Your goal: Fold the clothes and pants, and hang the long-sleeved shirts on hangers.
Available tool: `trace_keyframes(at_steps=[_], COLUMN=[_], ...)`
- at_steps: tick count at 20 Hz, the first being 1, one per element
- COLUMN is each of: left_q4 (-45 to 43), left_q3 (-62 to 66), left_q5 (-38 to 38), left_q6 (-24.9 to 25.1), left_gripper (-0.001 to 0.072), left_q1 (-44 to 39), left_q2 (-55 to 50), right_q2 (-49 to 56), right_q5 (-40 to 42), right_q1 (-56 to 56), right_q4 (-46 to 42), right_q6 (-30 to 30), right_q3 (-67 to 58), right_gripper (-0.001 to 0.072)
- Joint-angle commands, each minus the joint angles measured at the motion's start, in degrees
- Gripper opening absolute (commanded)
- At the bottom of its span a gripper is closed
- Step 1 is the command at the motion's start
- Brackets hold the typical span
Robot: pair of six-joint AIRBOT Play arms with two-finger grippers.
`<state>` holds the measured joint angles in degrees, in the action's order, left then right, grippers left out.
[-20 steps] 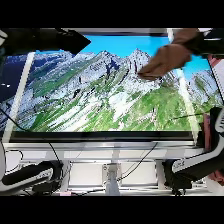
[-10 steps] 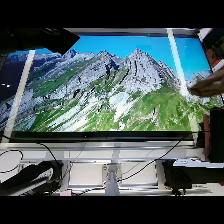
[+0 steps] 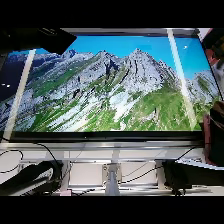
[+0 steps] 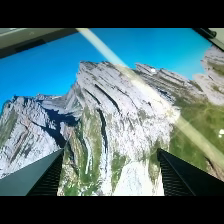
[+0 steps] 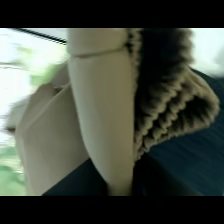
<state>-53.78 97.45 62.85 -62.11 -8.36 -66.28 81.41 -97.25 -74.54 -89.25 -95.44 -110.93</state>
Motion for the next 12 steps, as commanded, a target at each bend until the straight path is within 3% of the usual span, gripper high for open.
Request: trace_keyframes(at_steps=[1, 10, 11, 12], left_q4=[-0.24, -0.24, -0.26, -0.24], left_q3=[-0.02, -0.02, -0.02, -0.02], left_q5=[-0.15, -0.79, -1.09, -1.29], left_q6=[-0.02, 0.0, 0.0, 0.0], left_gripper=[0.0644, 0.0644, 0.0644, 0.0644], left_q1=[0.0, 0.0, 0.0, 0.0], left_q2=[0.04, 0.02, 0.02, 0.02], right_q2=[-0.17, -3.26, -3.26, -3.41], right_q5=[-6.25, -8.02, -7.96, -7.93], right_q1=[-4.63, -5.09, -5.09, -5.09], right_q4=[-6.01, -5.86, -5.4, -5.42], right_q6=[-0.52, -0.46, -0.37, 0.22], right_q3=[4.9, 19.19, 19.28, 19.28], right_gripper=[0.0044, 0.0065, 0.0243, 0.0524])
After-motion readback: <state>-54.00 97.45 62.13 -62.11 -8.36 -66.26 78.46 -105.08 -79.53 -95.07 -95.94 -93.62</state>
